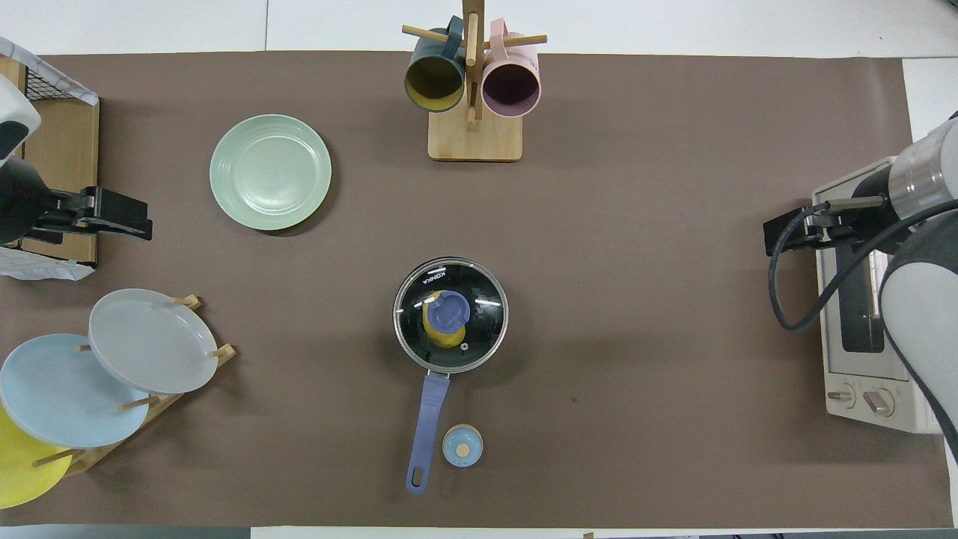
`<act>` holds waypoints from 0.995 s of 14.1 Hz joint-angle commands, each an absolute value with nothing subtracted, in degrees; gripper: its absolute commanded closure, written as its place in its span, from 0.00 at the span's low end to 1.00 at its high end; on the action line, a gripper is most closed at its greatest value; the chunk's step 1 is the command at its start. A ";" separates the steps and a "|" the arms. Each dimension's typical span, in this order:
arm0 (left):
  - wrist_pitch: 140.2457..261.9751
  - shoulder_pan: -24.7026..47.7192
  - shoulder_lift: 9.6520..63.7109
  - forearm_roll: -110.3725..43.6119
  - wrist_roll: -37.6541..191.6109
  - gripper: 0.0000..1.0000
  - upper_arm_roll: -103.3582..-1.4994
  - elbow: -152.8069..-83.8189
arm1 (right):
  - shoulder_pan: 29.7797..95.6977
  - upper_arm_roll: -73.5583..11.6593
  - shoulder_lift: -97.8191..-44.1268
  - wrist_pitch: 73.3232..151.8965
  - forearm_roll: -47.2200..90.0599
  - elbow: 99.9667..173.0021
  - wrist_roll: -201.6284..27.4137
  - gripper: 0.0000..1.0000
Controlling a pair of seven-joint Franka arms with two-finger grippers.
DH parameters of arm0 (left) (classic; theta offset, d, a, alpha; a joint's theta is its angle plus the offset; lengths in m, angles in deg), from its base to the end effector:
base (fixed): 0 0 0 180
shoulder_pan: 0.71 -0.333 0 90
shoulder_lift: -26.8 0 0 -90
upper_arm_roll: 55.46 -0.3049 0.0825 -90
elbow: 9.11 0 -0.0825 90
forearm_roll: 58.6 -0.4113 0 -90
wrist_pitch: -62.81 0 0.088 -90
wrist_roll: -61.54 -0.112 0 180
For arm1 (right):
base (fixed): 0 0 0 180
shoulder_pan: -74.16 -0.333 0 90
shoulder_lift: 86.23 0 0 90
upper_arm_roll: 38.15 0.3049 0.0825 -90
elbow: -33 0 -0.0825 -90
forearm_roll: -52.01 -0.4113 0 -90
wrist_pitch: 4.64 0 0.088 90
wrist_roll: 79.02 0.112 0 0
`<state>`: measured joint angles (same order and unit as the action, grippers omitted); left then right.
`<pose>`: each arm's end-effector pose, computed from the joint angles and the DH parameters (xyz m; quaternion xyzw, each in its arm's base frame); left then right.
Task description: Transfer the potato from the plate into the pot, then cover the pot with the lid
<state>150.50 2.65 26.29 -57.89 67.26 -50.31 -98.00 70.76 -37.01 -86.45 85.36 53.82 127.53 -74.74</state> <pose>0.5687 -0.0868 0.6197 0.9997 -0.0246 -0.0067 0.0050 0.5755 0.0422 0.5713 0.9992 0.0029 -0.0363 0.0187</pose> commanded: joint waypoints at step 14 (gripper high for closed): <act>150.70 2.63 25.30 -57.37 67.78 0.00 -49.92 -98.68 | 75.83 -37.27 -85.96 83.69 54.21 125.46 -78.58 0.00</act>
